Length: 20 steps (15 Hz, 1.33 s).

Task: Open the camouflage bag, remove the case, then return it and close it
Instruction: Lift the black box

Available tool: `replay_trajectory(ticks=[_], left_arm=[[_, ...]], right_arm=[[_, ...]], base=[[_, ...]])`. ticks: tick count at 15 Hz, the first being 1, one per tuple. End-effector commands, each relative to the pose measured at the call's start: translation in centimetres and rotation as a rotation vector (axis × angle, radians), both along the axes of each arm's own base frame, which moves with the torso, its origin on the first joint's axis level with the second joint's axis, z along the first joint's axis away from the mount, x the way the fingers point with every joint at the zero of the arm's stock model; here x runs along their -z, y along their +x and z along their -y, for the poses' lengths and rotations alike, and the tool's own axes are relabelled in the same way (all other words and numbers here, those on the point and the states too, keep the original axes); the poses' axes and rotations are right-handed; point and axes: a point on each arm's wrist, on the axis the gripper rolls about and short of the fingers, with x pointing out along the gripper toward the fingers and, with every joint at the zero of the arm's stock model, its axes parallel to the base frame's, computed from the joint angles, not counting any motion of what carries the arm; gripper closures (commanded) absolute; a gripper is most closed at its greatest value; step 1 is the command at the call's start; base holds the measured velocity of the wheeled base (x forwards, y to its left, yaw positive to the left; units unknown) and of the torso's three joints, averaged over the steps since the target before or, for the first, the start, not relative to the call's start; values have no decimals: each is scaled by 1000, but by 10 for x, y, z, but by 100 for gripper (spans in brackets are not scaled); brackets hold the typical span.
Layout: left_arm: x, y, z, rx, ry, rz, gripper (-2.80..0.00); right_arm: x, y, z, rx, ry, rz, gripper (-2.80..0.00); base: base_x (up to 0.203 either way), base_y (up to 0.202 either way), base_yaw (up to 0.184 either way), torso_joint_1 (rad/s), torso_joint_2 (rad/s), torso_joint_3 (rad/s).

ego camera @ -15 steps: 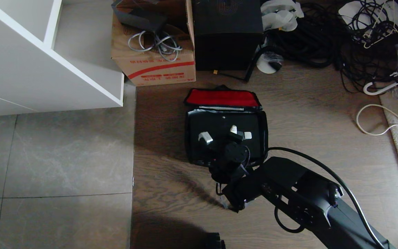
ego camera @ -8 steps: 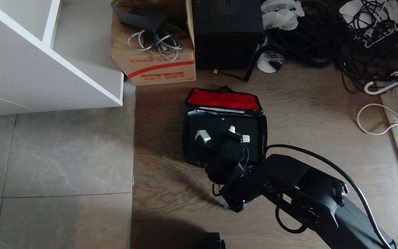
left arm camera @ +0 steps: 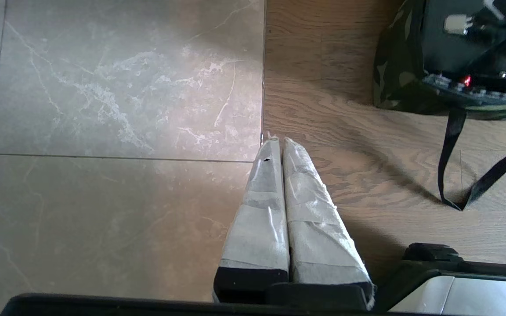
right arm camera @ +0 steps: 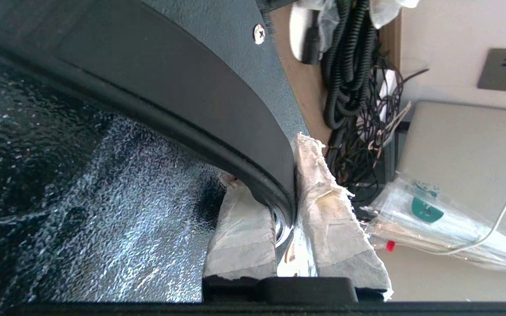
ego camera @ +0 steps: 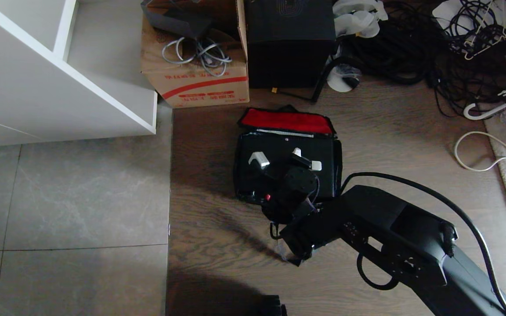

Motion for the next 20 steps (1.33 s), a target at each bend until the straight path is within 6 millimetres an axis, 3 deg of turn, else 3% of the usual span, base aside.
replay_trajectory(ticks=[1,20], left_arm=[[3,1,0,0,-1,-9,0],[3,1,0,0,-1,-9,0]], right_arm=[[-19,-4,3,6,25,29,0],[-91,-38,6,-38,110,117,0]], base=[[0,0,0,0,0,0],[0,0,0,0,0,0]])
